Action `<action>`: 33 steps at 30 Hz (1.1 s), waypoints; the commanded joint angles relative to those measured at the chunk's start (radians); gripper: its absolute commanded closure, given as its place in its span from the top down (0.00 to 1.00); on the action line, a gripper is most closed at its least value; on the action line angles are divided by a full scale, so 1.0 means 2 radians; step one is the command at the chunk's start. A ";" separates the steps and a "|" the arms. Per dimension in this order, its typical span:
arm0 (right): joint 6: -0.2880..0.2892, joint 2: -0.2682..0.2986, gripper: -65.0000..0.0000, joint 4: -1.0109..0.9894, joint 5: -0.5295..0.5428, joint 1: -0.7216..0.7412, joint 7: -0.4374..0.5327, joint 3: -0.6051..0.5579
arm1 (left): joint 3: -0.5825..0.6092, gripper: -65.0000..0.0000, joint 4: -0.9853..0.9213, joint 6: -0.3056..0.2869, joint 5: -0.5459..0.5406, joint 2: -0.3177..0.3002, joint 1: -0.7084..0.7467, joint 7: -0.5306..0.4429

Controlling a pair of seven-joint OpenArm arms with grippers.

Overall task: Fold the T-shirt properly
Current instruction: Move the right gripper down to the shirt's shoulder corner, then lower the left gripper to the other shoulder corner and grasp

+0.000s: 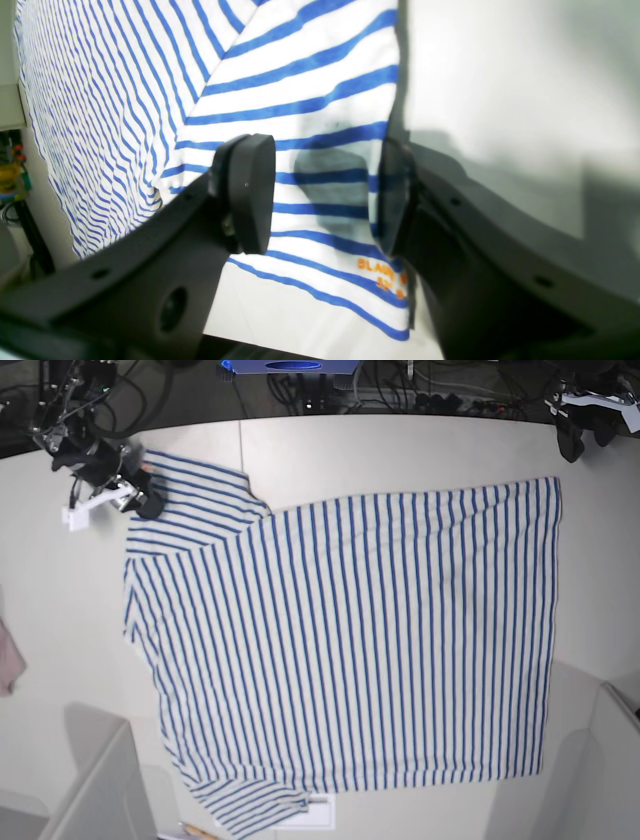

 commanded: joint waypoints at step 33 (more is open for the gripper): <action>-0.007 0.001 0.00 -0.051 -0.035 0.005 -0.034 -0.002 | -0.129 0.75 -0.104 -0.031 0.027 0.066 -0.263 0.363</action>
